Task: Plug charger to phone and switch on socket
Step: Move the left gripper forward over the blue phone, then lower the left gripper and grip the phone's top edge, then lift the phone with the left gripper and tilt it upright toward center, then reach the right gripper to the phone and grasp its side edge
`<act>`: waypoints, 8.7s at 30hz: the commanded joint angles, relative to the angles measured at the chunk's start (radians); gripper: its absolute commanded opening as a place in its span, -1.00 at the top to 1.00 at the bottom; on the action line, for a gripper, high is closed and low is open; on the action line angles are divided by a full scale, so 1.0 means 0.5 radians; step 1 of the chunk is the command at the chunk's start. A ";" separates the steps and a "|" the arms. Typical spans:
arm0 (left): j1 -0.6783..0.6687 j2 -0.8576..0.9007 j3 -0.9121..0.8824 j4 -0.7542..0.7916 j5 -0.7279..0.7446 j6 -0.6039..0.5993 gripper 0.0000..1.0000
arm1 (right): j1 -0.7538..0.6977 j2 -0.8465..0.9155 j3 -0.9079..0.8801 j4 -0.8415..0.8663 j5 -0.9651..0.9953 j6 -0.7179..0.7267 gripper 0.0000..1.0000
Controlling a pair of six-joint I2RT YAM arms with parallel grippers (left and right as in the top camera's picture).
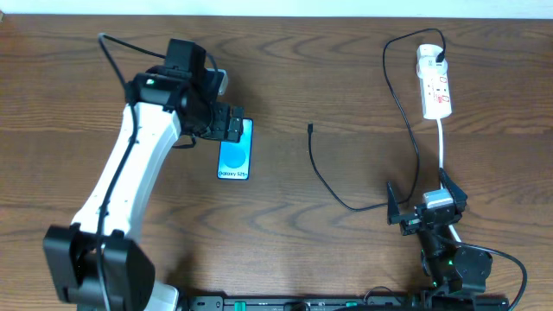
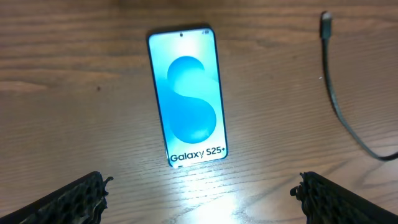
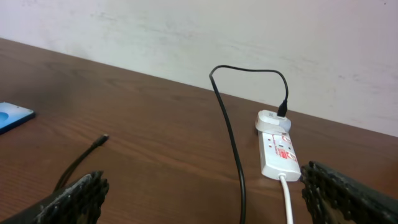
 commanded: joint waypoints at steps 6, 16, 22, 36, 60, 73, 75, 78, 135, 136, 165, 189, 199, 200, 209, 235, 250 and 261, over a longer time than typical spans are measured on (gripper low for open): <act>-0.047 0.197 0.042 0.067 -0.105 -0.173 -1.00 | 0.014 -0.012 -0.008 -0.004 0.008 -0.013 -0.98; -0.165 0.430 0.040 0.150 -0.373 -0.336 -0.99 | 0.014 -0.012 -0.008 -0.005 0.008 -0.013 -0.98; -0.165 0.548 0.040 0.202 -0.372 -0.381 -0.99 | 0.014 -0.012 -0.008 -0.005 0.008 -0.013 -0.99; -0.203 0.729 0.031 0.290 -0.372 -0.410 -0.99 | 0.014 -0.012 -0.008 -0.005 0.008 -0.013 -0.99; -0.204 0.762 -0.127 0.449 -0.371 -0.546 -1.00 | 0.014 -0.012 -0.008 -0.005 0.008 -0.013 -0.99; -0.204 0.807 -0.128 0.458 -0.364 -0.546 -0.99 | 0.014 -0.012 -0.008 -0.005 0.008 -0.013 -0.98; -0.204 0.829 -0.128 0.462 -0.348 -0.546 -0.99 | 0.014 -0.012 -0.008 -0.004 0.008 -0.013 -0.99; -0.204 0.854 -0.128 0.462 -0.349 -0.546 -0.99 | 0.014 -0.012 -0.008 -0.004 0.008 -0.013 -0.98; -0.078 0.221 -0.050 0.189 -0.349 -1.252 0.86 | 0.014 -0.012 -0.008 -0.005 0.008 -0.013 -0.99; -0.074 0.187 -0.050 0.163 -0.349 -1.308 0.85 | 0.014 -0.012 -0.008 -0.004 0.008 -0.013 -0.98; 0.114 -0.089 -0.050 -0.260 0.715 -1.846 0.85 | 0.014 0.063 0.127 -0.038 -0.336 0.352 -0.98; 0.236 -0.089 -0.051 -0.274 0.709 -1.741 0.86 | 0.288 2.758 2.612 -1.575 -0.641 0.294 -0.99; 0.236 -0.089 -0.051 -0.272 0.706 -1.690 0.85 | 0.592 3.299 2.900 -1.630 -0.491 0.294 -0.99; 0.236 -0.088 -0.051 -0.265 0.681 -1.674 0.86 | 0.591 3.308 2.900 -1.630 -0.492 0.294 -0.99; 0.237 -0.088 -0.053 -0.296 1.124 -2.077 0.85 | 0.591 3.311 2.899 -1.624 -0.532 0.510 -0.99; 0.237 -0.087 -0.053 -0.293 2.186 -2.641 0.85 | 0.591 3.311 2.898 -1.643 -0.516 0.685 -0.98; 0.236 -0.086 -0.053 -0.106 1.335 -3.103 0.86 | 0.591 3.311 2.898 -1.627 -0.517 0.976 -0.97; 0.232 -0.086 -0.053 -0.107 0.844 -3.149 0.85 | 0.752 3.312 2.898 -1.300 -0.748 1.235 -0.33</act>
